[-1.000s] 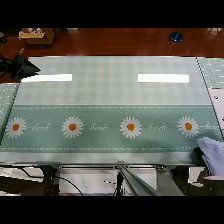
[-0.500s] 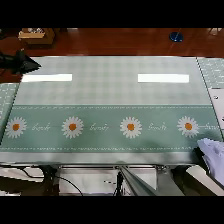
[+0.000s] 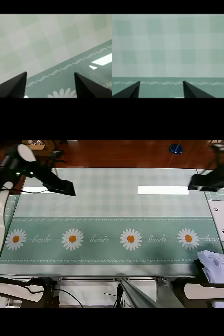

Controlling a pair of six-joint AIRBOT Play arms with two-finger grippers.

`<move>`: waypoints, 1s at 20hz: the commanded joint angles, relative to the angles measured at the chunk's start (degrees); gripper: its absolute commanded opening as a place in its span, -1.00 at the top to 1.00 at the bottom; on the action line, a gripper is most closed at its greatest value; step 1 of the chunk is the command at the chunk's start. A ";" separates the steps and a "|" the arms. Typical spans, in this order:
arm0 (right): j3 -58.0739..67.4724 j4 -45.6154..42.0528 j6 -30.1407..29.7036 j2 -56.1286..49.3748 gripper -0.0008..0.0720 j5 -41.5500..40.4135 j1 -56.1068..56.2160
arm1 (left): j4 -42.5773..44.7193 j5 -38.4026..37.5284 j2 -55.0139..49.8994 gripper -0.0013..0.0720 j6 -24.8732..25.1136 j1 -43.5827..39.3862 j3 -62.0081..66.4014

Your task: Fold the shirts.

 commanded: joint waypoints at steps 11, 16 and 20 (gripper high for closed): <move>0.83 0.81 -0.52 -6.73 -0.63 9.55 14.27 | 8.37 3.87 -0.59 -1.00 -7.23 -10.43 0.00; 0.83 0.68 -0.52 -6.73 -0.63 9.53 14.27 | 8.37 3.82 -2.05 -1.00 -7.28 -10.43 0.00; 0.83 0.74 -0.44 -6.73 -0.63 9.46 14.27 | 8.35 1.42 -2.16 -1.00 -7.26 -10.47 -0.02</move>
